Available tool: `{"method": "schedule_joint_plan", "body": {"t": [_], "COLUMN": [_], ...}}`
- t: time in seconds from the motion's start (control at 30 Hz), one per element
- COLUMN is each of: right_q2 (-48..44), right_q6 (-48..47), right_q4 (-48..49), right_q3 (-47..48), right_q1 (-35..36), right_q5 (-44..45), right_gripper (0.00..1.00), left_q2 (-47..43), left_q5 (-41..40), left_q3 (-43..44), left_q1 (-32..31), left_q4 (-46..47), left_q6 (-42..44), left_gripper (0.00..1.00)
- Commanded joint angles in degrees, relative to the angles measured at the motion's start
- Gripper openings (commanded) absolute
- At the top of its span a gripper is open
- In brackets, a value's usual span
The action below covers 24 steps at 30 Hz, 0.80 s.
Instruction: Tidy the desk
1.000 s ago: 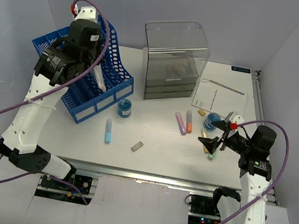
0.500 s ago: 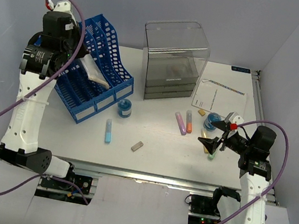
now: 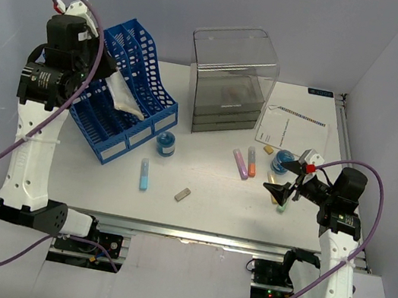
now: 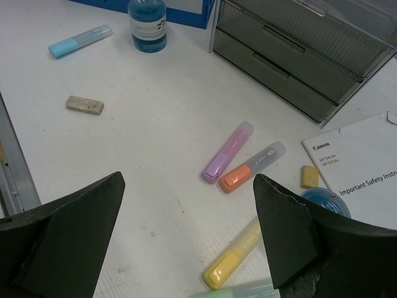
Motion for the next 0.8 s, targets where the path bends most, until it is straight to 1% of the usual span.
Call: {"method": "schedule_joint_plan", "body": {"t": [0.0,0.1,0.3,0.5,0.63,0.77], "right_q2": [-0.26,-0.26,-0.08,-0.08,0.2,0.46], "right_q6": [-0.46,-0.55,-0.58,-0.63,-0.64,-0.72], "right_q4": [1.32,1.43,1.46,1.66,1.68,1.75], "right_q3": [-0.26,-0.45,-0.52,-0.78,-0.87,-0.94], "right_q1": [-0.33,-0.35,-0.33,-0.33,-0.33,-0.33], "right_q5": [-1.53,-1.53,-1.61,-1.44,-1.25,-1.07], "right_gripper": [0.91,0.91,0.91,0.91,0.91,0.91], "left_q2": [-4.65,-5.85,-7.62,-9.31,-10.09,-9.58], "left_q5": [0.07,-2.29,-4.41,-11.62,-14.6,-15.29], "left_q3": [2.86,2.55,1.11,-3.45,-5.01,-5.4], "left_q1": [0.2,0.2,0.2,0.2,0.2,0.2], "left_q4": [0.44,-0.16,-0.86,-1.5,-1.84,-1.49], "left_q6": [-1.26,-1.19,-0.37,2.16,3.43,4.07], "left_gripper": [0.0,0.0,0.0,0.0,0.0,0.0]}}
